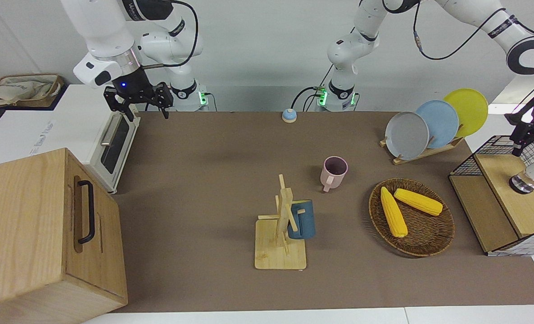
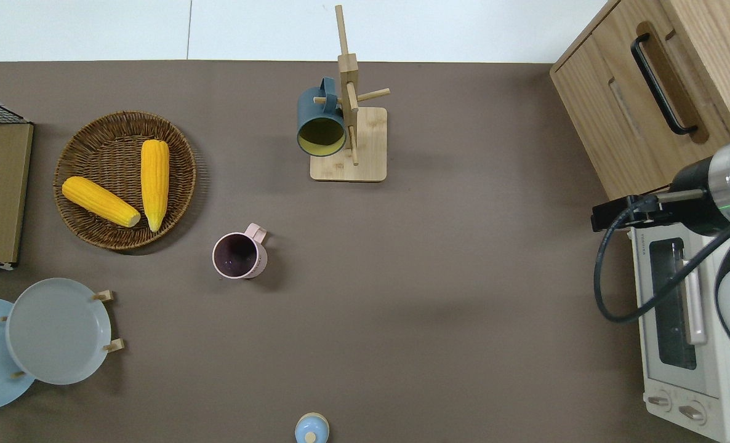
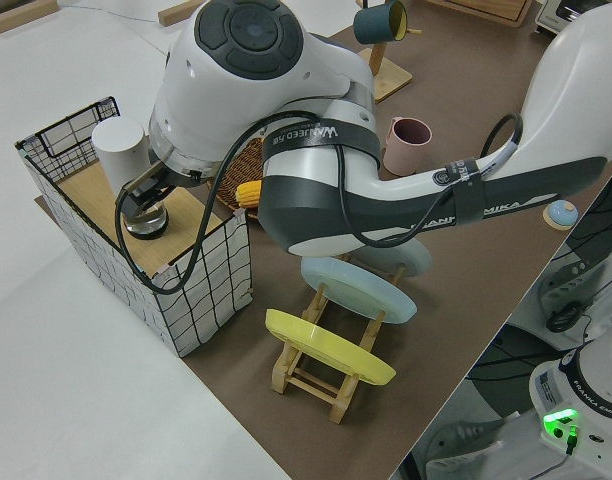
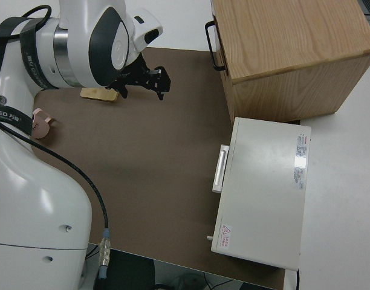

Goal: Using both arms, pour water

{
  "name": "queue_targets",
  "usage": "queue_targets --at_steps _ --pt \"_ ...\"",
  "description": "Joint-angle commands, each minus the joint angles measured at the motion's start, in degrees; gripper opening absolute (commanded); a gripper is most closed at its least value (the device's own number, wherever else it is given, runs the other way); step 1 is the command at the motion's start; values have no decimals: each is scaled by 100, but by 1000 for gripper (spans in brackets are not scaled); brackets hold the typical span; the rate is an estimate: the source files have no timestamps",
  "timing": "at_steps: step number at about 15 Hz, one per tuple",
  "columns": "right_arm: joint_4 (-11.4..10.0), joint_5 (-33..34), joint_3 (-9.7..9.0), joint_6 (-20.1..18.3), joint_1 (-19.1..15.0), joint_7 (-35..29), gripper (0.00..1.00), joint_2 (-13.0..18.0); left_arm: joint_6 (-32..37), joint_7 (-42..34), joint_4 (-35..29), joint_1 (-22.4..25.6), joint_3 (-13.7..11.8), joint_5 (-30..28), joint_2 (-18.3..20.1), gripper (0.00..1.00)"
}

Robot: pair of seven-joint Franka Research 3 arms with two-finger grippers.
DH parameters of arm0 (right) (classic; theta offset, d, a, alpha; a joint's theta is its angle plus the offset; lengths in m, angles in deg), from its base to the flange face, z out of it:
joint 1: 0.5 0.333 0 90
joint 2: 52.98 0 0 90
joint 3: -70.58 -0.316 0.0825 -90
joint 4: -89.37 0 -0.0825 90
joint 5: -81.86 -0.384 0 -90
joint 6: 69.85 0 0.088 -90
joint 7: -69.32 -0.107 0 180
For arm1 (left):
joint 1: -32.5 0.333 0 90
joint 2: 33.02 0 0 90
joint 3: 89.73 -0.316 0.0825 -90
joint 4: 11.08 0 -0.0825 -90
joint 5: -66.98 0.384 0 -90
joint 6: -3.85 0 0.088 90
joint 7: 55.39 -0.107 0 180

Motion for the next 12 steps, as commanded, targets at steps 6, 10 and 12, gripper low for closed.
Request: queue_targets --at_steps 6,10,12 --pt "14 -39 -32 -58 -38 9 985 49 1182 1044 105 -228 109 1087 453 1000" --pt "14 -39 -32 -58 -38 9 985 49 1761 1897 141 -816 118 1570 620 1000" --pt "14 -39 -32 -58 -38 18 983 49 2078 1934 141 -1045 240 1833 752 1000"
